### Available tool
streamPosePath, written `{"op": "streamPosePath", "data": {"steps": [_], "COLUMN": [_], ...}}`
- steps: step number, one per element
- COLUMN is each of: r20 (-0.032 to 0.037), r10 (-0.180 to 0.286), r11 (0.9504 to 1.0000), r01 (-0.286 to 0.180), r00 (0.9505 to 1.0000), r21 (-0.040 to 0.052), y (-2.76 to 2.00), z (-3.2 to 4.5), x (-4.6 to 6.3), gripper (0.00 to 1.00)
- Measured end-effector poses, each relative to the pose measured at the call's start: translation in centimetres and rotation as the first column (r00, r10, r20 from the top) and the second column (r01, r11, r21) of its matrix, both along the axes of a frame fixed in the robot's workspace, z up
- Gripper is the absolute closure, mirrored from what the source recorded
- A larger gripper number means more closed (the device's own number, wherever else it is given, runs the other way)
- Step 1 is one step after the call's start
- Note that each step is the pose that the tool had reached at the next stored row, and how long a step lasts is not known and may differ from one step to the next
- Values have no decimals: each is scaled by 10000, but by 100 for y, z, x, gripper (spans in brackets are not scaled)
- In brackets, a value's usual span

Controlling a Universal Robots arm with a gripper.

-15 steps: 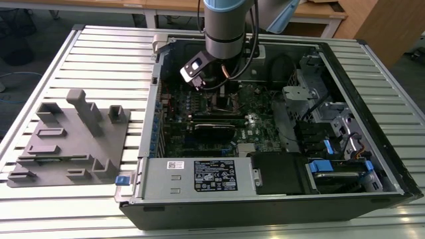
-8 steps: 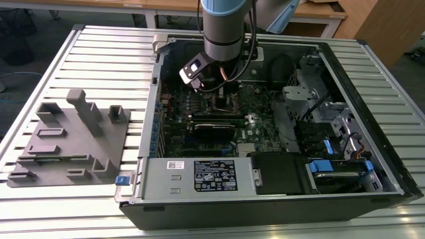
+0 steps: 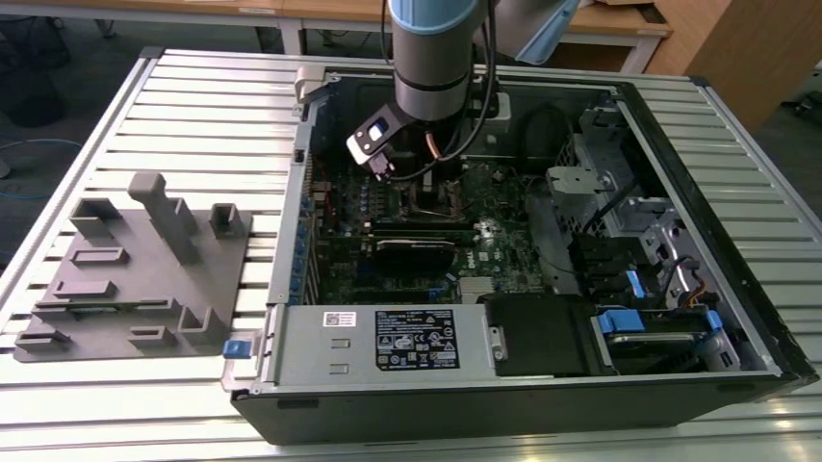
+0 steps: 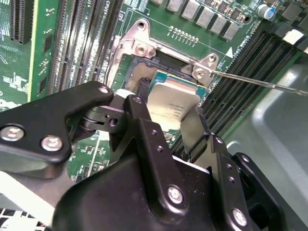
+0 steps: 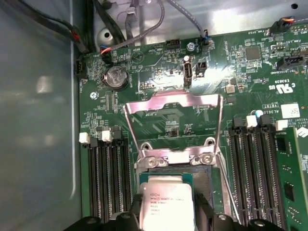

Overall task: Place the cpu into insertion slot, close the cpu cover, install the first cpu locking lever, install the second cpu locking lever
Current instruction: 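Place the cpu into insertion slot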

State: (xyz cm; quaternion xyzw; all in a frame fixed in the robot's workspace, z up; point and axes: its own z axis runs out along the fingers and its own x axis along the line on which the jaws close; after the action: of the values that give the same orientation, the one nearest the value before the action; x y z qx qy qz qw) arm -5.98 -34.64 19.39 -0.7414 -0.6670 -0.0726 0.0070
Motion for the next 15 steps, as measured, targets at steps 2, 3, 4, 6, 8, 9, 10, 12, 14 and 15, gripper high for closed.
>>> {"op": "streamPosePath", "data": {"steps": [2,3,4,6,8,9,10,12,14,15], "r20": [0,0,0,-2,-1,-1,0,-1,0,0], "r10": [0,0,0,0,-1,0,0,0,0,0], "r11": [10000,10000,10000,10000,10000,10000,10000,10000,10000,10000], "r01": [0,0,0,0,1,0,0,0,0,0], "r00": [10000,10000,10000,10000,10000,10000,10000,10000,10000,10000], "r21": [2,3,0,-7,-1,3,7,20,40,50], "y": [-16,-26,-35,-44,-45,-45,-45,-47,-47,-47], "z": [0,0,2,17,50,69,87,125,155,159], "x": [0,0,0,-1,-1,0,0,0,0,0], "gripper": [47,47,47,47,47,47,47,47,47,47]}}
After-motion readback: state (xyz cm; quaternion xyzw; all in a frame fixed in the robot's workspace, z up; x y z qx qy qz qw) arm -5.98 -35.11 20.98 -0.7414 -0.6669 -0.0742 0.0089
